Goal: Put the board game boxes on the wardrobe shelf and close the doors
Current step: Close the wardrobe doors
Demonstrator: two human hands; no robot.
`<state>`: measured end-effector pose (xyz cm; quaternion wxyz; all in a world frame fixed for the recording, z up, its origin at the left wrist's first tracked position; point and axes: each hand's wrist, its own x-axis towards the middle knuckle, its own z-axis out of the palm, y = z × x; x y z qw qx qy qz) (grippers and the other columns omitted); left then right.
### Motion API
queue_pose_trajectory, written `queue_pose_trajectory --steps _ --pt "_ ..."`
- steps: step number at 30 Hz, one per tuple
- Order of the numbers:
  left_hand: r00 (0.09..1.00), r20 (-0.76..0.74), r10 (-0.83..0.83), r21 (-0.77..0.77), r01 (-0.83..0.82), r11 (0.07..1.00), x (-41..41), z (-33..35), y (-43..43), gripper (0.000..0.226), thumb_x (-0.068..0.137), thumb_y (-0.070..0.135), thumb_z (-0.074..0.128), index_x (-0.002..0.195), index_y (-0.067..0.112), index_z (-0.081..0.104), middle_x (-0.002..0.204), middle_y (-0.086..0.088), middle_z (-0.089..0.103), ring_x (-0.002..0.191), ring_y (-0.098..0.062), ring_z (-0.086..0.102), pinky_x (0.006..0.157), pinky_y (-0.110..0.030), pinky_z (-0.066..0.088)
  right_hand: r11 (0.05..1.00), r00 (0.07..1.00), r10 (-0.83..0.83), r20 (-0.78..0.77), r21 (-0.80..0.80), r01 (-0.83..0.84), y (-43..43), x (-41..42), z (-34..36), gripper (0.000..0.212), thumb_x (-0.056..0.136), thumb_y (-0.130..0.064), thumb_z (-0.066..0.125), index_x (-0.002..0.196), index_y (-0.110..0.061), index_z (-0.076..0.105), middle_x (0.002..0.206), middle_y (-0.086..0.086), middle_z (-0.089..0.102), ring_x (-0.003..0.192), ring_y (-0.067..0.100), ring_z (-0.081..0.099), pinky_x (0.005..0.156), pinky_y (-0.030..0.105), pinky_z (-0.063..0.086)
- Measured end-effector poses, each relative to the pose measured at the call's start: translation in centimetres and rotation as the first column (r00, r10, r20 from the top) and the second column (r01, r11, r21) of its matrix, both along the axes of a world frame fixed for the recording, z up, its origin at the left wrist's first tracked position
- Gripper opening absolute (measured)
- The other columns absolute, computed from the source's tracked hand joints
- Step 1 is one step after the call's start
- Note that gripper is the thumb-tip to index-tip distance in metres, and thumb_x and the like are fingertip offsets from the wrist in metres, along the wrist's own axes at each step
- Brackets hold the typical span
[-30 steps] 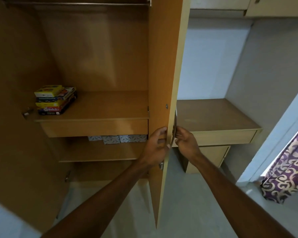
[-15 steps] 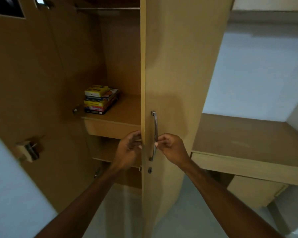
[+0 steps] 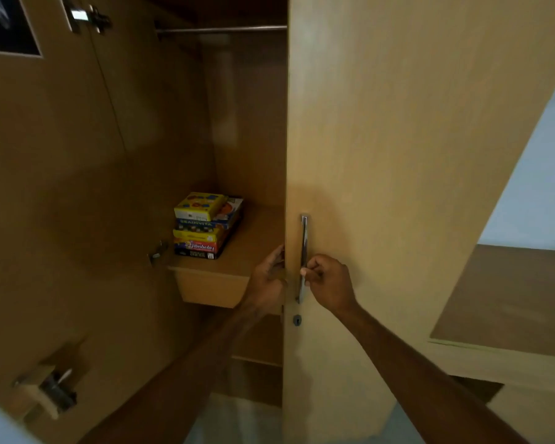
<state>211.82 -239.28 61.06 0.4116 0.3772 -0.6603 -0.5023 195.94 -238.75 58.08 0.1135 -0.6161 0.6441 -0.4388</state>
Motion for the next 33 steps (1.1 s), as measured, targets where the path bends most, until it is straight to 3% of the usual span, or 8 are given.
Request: queue_pose_trajectory --steps 7,9,13,19,22,24,29,33 --pt "0.989 0.037 -0.14 0.045 0.139 0.989 0.0 0.2 -7.8 0.078 0.078 -0.023 0.055 0.142 0.02 0.04 0.113 0.009 0.058 0.087 0.017 0.06 0.065 -0.014 0.054 0.99 0.99 -0.138 0.007 -0.03 0.139 -5.7 0.5 0.2 0.015 0.086 -0.023 0.068 0.074 -0.018 0.061 0.067 -0.006 0.063 0.057 0.005 0.055 0.055 0.021 0.043" --pt "0.988 0.052 -0.147 0.061 0.144 0.988 -0.2 0.1 -9.0 0.078 0.078 -0.019 0.058 0.141 0.023 0.041 0.116 0.01 0.059 0.098 0.013 0.059 0.072 -0.017 0.055 0.989 0.989 -0.147 0.015 -0.018 0.147 -6.4 0.5 0.1 0.013 0.087 -0.021 0.068 0.076 -0.017 0.063 0.068 -0.006 0.063 0.06 0.01 0.059 0.059 0.026 0.048" --pt "0.981 0.096 -0.169 0.071 0.162 0.984 -0.1 0.1 -9.7 0.086 0.076 -0.002 0.067 0.15 0.026 0.031 0.136 0.003 0.054 0.127 -0.013 0.05 0.097 -0.037 0.053 0.987 0.987 -0.157 0.016 0.016 0.157 -7.2 0.4 0.2 0.014 0.088 -0.02 0.066 0.075 -0.02 0.061 0.073 -0.003 0.065 0.067 0.016 0.063 0.066 0.032 0.054" --pt "0.966 0.113 -0.233 0.057 0.228 0.972 -0.3 0.9 -11.4 0.083 0.083 -0.007 0.064 0.15 0.025 0.028 0.126 0.014 0.051 0.105 0.01 0.05 0.071 -0.005 0.049 0.981 0.981 -0.191 0.028 0.031 0.19 -9.0 0.4 0.2 0.012 0.089 -0.019 0.065 0.077 -0.018 0.063 0.079 0.001 0.068 0.071 0.017 0.066 0.07 0.038 0.058" --pt "0.962 0.109 -0.25 0.076 0.242 0.967 -0.5 1.2 -11.9 0.082 0.085 -0.011 0.059 0.148 0.028 0.025 0.112 0.022 0.051 0.091 0.018 0.051 0.067 -0.003 0.048 0.979 0.978 -0.202 0.049 0.037 0.2 -9.6 0.4 0.7 0.013 0.089 -0.019 0.066 0.076 -0.019 0.064 0.079 0.002 0.069 0.071 0.017 0.066 0.072 0.039 0.058" --pt "0.958 0.115 -0.262 0.087 0.254 0.963 -0.5 1.2 -12.3 0.083 0.085 -0.014 0.057 0.15 0.024 0.023 0.11 0.023 0.051 0.092 0.015 0.052 0.067 -0.004 0.049 0.979 0.978 -0.203 0.055 0.043 0.2 -9.9 0.4 0.8 0.015 0.089 -0.018 0.066 0.074 -0.021 0.063 0.08 0.002 0.069 0.073 0.018 0.066 0.073 0.039 0.058" --pt "0.957 0.11 -0.268 0.122 0.255 0.959 -0.6 1.5 -12.8 0.087 0.082 -0.018 0.055 0.152 0.02 0.021 0.115 0.022 0.051 0.102 0.006 0.051 0.072 -0.012 0.052 0.984 0.984 -0.174 0.047 0.055 0.171 -10.5 -0.1 1.0 0.013 0.088 -0.018 0.065 0.076 -0.02 0.065 0.082 0.001 0.068 0.075 0.019 0.066 0.075 0.042 0.059" --pt "0.978 0.102 -0.183 0.128 0.17 0.977 -0.3 0.9 -12.4 0.083 0.082 -0.007 0.065 0.151 0.02 0.029 0.147 0.0 0.044 0.133 -0.014 0.043 0.104 -0.033 0.044 0.991 0.99 -0.132 0.052 0.046 0.129 -9.5 -0.9 0.2 0.011 0.089 -0.018 0.064 0.083 -0.015 0.072 0.078 0.0 0.07 0.071 0.017 0.067 0.073 0.038 0.058"
